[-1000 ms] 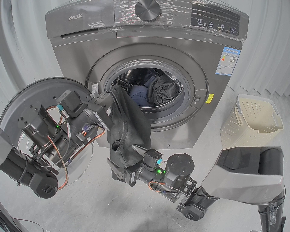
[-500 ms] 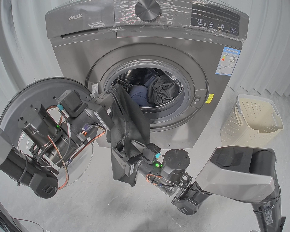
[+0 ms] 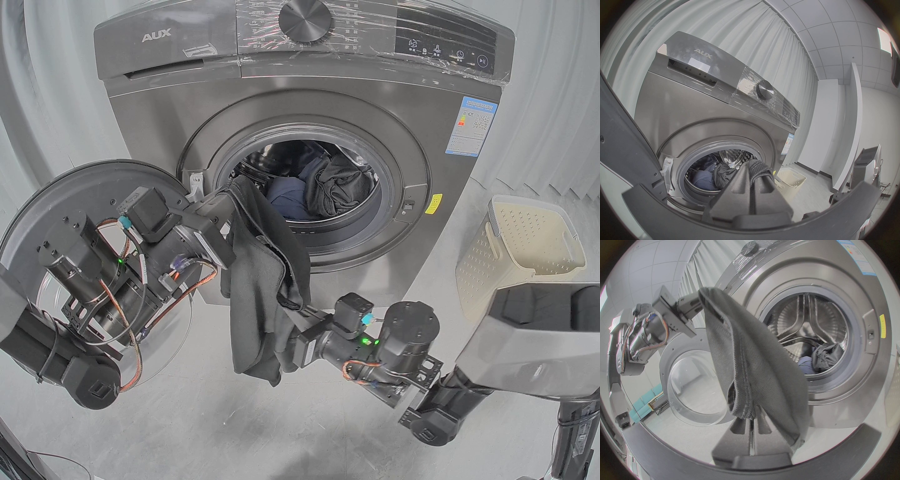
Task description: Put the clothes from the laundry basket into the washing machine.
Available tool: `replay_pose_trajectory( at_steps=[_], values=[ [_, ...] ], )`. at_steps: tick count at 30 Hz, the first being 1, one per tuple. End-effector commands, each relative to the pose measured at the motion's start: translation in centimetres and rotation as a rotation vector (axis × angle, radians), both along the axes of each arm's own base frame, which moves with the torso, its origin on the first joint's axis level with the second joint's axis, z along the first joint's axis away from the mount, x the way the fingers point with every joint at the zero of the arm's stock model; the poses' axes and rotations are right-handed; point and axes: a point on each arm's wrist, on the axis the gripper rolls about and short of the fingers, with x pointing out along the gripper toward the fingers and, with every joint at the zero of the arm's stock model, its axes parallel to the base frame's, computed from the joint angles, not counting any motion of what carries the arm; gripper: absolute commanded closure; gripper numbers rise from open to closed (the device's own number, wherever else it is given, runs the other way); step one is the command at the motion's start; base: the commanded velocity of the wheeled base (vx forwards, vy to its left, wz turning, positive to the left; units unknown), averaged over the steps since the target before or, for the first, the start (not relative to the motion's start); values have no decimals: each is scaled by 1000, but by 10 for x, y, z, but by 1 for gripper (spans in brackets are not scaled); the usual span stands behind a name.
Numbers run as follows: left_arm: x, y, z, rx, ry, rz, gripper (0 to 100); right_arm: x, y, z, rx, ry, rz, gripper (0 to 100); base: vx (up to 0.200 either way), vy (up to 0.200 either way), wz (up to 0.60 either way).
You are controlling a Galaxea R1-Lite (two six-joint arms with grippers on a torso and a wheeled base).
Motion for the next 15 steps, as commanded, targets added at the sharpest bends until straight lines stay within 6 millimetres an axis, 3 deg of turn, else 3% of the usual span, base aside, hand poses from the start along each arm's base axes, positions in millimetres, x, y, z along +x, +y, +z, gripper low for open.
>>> replay_pose_trajectory(
  at_steps=[1,6,12,15],
  values=[
    [2,3,-2,5,5,11,100,-12,-46,34,12,-15,-55,100,0,0,0],
    [12,13,-11,19,26,55,100,-22,-85,54,21,-30,-98,100,0,0,0],
    [8,14,-7,15,20,53,100,-48,-109,80,55,-71,-101,100,0,0,0],
    [4,15,-9,20,29,49,100,-49,-120,90,75,-99,-126,100,0,0,0]
  ],
)
